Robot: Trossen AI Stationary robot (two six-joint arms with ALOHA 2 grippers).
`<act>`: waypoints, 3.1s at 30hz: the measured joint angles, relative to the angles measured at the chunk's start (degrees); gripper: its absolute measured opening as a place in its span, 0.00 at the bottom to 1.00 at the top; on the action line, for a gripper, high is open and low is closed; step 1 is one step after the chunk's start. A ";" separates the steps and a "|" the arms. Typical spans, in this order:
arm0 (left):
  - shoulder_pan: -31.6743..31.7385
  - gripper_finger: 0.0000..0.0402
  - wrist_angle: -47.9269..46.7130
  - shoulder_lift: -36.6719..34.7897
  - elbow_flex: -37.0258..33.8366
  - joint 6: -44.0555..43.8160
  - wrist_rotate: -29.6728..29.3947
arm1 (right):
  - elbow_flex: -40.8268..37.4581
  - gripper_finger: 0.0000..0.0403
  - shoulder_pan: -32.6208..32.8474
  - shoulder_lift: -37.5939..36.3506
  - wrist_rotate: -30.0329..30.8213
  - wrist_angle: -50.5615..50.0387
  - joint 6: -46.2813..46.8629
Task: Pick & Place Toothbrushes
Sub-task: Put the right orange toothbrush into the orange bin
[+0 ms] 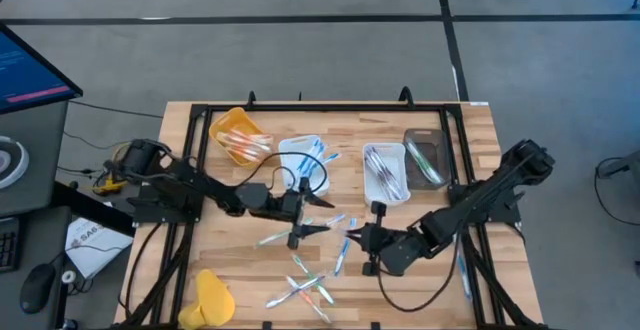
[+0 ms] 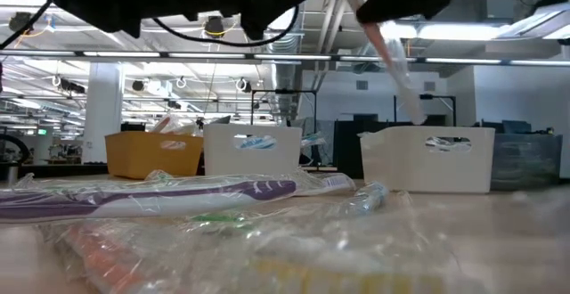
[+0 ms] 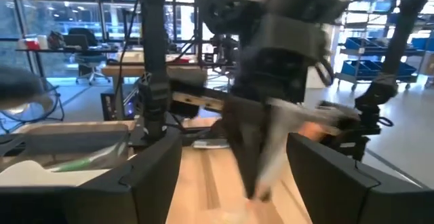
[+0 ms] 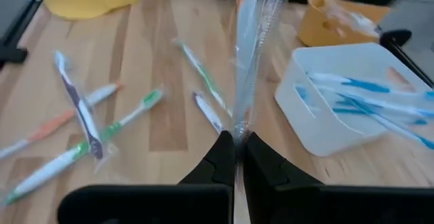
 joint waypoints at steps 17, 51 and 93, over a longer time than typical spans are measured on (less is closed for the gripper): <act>-1.73 0.65 -0.24 2.42 0.80 3.06 1.11 | 4.18 0.00 -0.09 1.64 2.18 2.43 -7.35; -1.95 0.28 -1.55 2.42 0.80 5.55 -3.16 | 6.64 0.04 -4.27 6.06 2.22 3.65 -8.15; 10.86 0.04 -92.10 -49.52 3.84 28.16 -29.40 | 6.69 0.61 1.98 5.86 -2.55 0.17 10.55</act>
